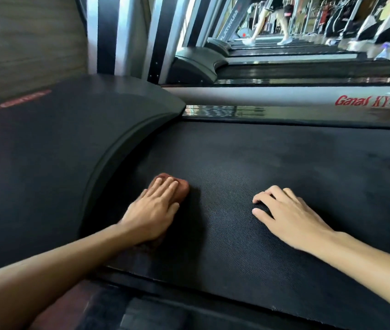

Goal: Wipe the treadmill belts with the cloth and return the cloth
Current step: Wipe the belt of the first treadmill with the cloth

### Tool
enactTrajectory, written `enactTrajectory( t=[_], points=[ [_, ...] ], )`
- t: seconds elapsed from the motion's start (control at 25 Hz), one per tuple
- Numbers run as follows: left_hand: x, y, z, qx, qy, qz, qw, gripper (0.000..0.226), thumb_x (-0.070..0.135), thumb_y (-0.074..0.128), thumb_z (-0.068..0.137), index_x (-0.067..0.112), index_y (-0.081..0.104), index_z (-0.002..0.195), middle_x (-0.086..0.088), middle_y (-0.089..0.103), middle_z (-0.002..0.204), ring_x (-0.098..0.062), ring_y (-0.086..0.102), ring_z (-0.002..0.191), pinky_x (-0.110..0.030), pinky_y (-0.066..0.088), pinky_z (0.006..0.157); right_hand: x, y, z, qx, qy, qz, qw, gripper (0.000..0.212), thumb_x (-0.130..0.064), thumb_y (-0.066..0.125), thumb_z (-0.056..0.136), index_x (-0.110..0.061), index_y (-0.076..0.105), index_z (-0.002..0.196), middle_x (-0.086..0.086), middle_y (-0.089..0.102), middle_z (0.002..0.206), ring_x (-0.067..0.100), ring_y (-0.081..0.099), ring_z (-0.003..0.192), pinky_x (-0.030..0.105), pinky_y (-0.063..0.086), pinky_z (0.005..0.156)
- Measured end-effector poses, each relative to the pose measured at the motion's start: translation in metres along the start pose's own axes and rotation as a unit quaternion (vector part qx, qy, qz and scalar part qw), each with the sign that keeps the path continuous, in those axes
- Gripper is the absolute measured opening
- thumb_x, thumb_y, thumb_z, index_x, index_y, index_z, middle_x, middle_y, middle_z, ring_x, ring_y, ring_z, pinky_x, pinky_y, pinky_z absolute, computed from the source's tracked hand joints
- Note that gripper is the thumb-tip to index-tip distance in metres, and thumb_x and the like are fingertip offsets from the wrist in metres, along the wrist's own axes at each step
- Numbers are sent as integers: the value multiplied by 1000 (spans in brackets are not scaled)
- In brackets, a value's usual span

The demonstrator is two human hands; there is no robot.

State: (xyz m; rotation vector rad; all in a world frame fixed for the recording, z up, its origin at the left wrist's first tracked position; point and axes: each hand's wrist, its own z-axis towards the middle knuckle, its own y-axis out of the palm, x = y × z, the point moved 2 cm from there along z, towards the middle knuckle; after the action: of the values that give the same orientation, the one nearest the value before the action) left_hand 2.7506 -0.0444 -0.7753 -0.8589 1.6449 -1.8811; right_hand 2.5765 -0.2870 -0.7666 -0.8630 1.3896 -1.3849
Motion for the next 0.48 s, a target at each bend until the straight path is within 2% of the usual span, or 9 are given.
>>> enactTrajectory(
  t=[0.08, 0.16, 0.32, 0.4, 0.48],
  points=[
    [-40, -6, 33, 2, -85, -3, 996, 61, 42, 33, 100, 23, 13, 154, 9, 5, 162, -13, -1, 149, -40, 11, 121, 9, 0, 7, 12, 13, 52, 998, 31, -49, 41, 98, -38, 52, 125, -14, 44, 128, 11, 40, 117, 32, 37, 99],
    [-67, -6, 60, -7, -130, 14, 991, 60, 42, 33, 100, 22, 15, 154, 7, 8, 162, -15, 2, 149, -42, 13, 120, 21, 6, 8, 26, 14, 66, 997, 35, -49, 45, 97, -40, 51, 130, -13, 43, 134, 11, 40, 121, 31, 33, 102],
    [-72, -4, 88, 15, -195, 28, 980, 58, 40, 33, 99, 19, 20, 152, 3, 12, 162, -19, 4, 149, -44, 13, 119, 47, 14, 11, 18, 44, 41, 998, 54, -60, 35, 94, -43, 36, 145, -10, 27, 156, 12, 26, 141, 33, 16, 116],
    [-37, -2, 93, 35, -148, 51, 987, 55, 38, 36, 97, 18, 27, 148, 0, 20, 159, -21, 12, 147, -47, 19, 117, 51, 20, 17, -3, 56, 31, 998, 58, -62, 29, 94, -43, 27, 149, -8, 18, 160, 12, 16, 147, 37, 11, 120],
    [27, 8, 83, 43, -50, 43, 997, 55, 38, 38, 96, 20, 28, 147, 1, 22, 158, -21, 14, 146, -47, 21, 116, 49, 25, 18, -13, 69, 36, 997, 58, -61, 26, 95, -42, 21, 150, -8, 11, 162, 11, 8, 149, 39, 7, 121]
  ],
)
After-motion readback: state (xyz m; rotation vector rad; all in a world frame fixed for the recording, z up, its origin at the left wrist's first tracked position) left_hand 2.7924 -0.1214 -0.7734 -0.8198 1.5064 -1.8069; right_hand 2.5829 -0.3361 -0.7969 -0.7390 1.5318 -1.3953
